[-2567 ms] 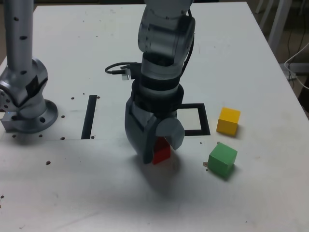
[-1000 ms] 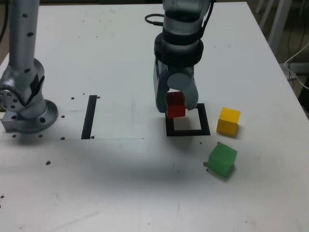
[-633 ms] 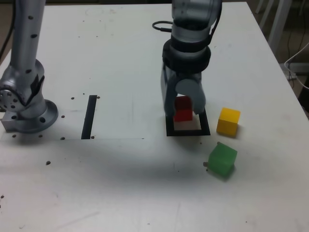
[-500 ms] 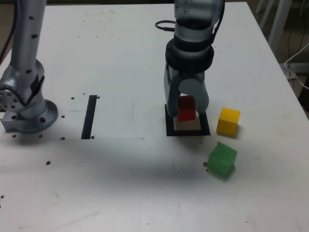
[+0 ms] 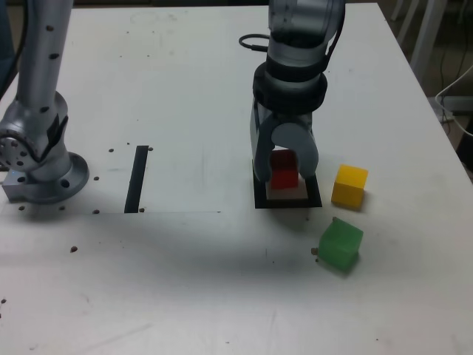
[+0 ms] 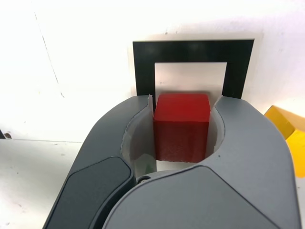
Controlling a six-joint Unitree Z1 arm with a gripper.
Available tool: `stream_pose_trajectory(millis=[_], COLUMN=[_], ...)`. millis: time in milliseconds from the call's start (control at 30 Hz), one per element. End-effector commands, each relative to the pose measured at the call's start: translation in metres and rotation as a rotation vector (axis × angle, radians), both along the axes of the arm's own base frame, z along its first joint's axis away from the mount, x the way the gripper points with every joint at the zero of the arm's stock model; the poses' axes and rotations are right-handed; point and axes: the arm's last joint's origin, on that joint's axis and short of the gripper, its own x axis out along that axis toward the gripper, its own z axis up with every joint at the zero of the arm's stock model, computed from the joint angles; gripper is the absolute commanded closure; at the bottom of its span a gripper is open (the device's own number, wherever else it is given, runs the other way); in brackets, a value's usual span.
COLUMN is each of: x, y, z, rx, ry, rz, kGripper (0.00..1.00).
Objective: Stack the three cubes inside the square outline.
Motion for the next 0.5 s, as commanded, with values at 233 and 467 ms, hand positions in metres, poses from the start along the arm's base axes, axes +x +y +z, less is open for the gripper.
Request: stream_pose_trajectory(millis=[233,467], x=[0.0002,0.0016], y=[0.0007,0.0023], z=[-0.0022,-0.0029], rx=[-0.006,-0.004], ry=[0.001,-0.002], rz=[-0.007,-0.019], kGripper=[0.40,0.23])
